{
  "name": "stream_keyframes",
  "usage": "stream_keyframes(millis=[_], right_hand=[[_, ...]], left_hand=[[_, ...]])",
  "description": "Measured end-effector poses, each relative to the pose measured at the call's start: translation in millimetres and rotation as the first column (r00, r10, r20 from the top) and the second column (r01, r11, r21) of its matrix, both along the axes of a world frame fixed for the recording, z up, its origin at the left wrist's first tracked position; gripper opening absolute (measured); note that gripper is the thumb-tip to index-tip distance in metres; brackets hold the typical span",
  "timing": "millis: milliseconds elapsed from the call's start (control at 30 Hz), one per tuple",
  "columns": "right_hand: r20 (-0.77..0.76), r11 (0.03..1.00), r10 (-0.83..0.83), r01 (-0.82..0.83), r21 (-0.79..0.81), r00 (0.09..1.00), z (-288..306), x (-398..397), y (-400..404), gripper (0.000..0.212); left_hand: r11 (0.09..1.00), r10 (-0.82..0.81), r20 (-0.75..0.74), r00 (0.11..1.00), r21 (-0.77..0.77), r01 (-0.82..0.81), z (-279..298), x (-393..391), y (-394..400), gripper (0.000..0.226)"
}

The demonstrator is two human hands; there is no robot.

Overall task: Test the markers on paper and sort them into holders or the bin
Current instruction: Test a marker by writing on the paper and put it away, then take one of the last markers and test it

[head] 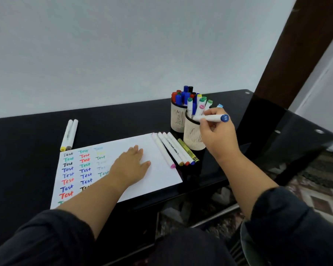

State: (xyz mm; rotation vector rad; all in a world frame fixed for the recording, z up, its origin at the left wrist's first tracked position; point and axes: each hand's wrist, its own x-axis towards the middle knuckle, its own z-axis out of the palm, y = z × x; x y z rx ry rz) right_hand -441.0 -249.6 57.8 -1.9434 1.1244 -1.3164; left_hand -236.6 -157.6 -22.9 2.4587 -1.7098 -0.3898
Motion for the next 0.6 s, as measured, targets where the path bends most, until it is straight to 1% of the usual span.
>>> stream_keyframes(millis=[67, 133, 200, 300, 367, 467, 500, 533, 600], right_hand=[[-0.049, 0.999, -0.015, 0.017, 0.045, 0.999, 2, 1, -8, 0.009], [-0.140, 0.995, -0.038, 0.051, 0.090, 0.989, 7, 3, -17, 0.006], [-0.232, 0.990, -0.058, 0.086, 0.114, 0.971, 11, 8, -25, 0.011], [-0.325, 0.984, -0.069, 0.118, 0.136, 0.943, 15, 15, -34, 0.017], [-0.406, 0.980, -0.066, 0.135, 0.143, 0.912, 17, 19, -40, 0.018], [-0.555, 0.983, -0.075, 0.154, 0.099, 0.828, 25, 25, -44, 0.030], [-0.555, 0.984, -0.074, 0.151, 0.093, 0.828, 27, 26, -44, 0.032], [-0.515, 0.984, -0.073, 0.146, 0.102, 0.854, 27, 27, -43, 0.034], [-0.373, 0.982, -0.076, 0.133, 0.130, 0.925, 26, 27, -40, 0.038]], left_hand=[[1.000, 0.006, 0.004, 1.000, -0.006, -0.006, -7, 2, 0, 0.061], [1.000, 0.010, -0.001, 1.000, -0.028, -0.010, -12, 2, 1, 0.061], [0.999, 0.015, -0.007, 1.000, -0.050, -0.015, -14, 2, 2, 0.061], [0.997, 0.019, -0.019, 1.000, -0.074, -0.021, -15, 2, 3, 0.061], [0.997, 0.024, -0.034, 0.999, -0.078, -0.027, -16, 3, 3, 0.060], [0.997, 0.025, -0.047, 0.999, -0.077, -0.028, -16, 4, 2, 0.060], [0.997, 0.024, -0.048, 0.999, -0.076, -0.028, -16, 4, 2, 0.060], [0.997, 0.025, -0.051, 0.998, -0.074, -0.028, -16, 4, 2, 0.060], [0.997, 0.025, -0.050, 0.998, -0.075, -0.029, -16, 3, 2, 0.060]])
